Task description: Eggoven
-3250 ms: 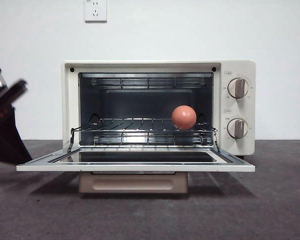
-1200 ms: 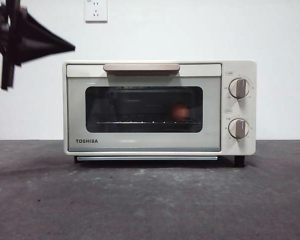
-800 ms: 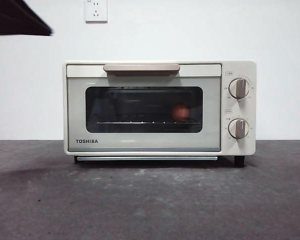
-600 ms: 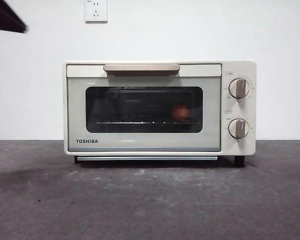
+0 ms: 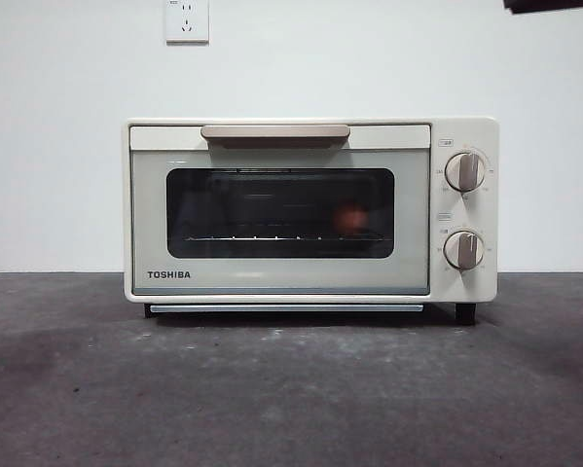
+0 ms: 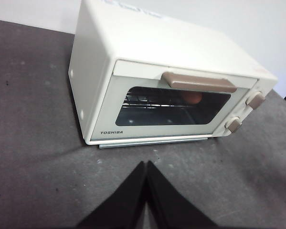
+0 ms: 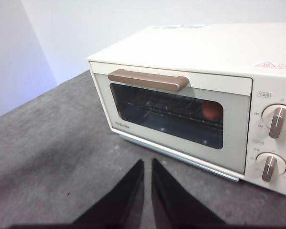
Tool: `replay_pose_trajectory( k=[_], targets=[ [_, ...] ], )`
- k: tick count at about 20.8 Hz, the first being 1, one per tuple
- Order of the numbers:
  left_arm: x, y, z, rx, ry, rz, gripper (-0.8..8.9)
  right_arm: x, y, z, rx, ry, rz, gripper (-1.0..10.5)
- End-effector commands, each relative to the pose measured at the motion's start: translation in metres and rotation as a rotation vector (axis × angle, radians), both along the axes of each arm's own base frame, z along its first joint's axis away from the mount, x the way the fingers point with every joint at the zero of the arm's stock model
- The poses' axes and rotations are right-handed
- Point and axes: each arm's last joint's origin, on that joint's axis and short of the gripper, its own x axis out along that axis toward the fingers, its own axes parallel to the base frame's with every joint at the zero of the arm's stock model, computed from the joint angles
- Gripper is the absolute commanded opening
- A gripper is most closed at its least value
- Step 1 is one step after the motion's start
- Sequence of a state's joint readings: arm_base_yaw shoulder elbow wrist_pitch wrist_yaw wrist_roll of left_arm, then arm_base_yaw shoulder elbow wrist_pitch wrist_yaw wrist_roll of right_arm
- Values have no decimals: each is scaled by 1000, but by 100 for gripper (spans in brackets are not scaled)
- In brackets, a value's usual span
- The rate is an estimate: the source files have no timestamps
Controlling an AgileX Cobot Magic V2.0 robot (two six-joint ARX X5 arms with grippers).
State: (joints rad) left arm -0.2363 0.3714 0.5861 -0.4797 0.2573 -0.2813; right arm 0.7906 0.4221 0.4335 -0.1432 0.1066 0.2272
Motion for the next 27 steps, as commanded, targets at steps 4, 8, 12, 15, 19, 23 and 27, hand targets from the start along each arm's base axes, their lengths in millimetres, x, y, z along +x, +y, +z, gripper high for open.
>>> replay_pose_trajectory(
  k=[4,8,12,15,19,23,27],
  targets=[
    [-1,0,5,23,-31,-8,7,0,1,-1,-8,-33,-10,4],
    [-1,0,5,23,-31,-8,8,1,0,0,-5,-40,-42,4],
    [-1,0,5,22,-32,-7,8,1,0,1,-1,-43,-43,4],
    [-1,0,5,22,-32,-7,8,1,0,1,-2,-42,-42,4],
    [-1,0,5,22,-32,-7,8,1,0,1,-2,-42,-42,4],
    [-1,0,5,47,-51,-15,8,1,0,1,-2,-42,-42,4],
    [-2,3,9,254,-225,-6,8,1,0,1,-2,-42,-42,4]
  ],
)
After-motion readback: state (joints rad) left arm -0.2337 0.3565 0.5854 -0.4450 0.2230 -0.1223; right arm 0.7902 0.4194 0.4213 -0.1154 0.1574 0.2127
